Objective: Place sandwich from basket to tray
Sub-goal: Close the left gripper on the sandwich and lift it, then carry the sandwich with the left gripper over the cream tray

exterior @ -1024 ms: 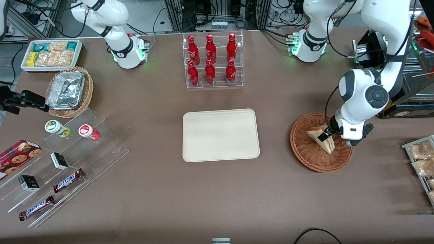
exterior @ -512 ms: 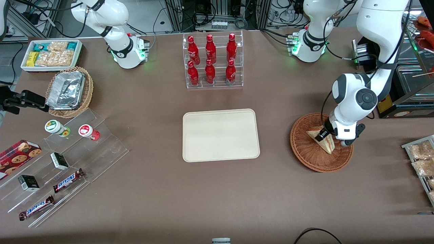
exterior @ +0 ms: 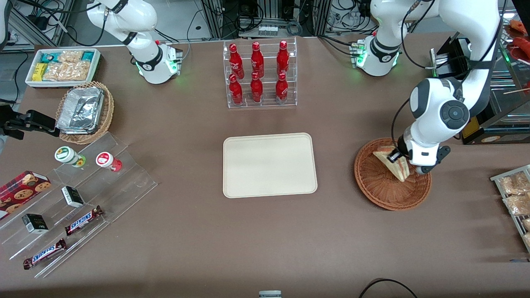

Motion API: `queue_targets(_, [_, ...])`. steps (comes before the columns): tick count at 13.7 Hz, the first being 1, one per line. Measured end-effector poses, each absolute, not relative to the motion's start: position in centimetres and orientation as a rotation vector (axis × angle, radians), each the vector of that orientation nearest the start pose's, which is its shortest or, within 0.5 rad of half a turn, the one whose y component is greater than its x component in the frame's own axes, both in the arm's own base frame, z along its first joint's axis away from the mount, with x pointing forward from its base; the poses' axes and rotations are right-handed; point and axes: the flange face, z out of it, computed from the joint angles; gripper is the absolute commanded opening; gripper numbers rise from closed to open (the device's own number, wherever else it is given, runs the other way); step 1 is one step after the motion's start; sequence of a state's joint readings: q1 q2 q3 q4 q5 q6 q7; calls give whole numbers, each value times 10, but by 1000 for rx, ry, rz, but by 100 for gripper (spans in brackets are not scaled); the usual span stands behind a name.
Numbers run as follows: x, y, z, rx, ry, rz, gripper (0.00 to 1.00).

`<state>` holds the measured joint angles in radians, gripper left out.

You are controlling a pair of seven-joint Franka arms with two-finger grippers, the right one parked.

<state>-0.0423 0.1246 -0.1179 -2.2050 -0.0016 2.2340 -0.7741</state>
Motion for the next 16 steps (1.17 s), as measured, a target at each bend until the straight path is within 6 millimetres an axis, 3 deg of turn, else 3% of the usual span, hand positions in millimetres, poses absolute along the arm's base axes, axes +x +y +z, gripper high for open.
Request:
queue_targets(3, [527,-154,351,-3020,-695,172,0])
queue_targets(5, [516,-209,358,-3054,-537,163,0])
queue_targets(8, [496,-291,354,-3090,-313,162,0])
queue_targets(11, [488,-367,345,-3125,-137,158,0])
queue_targets(16, [487,-467,326,-3123,-17,224,0])
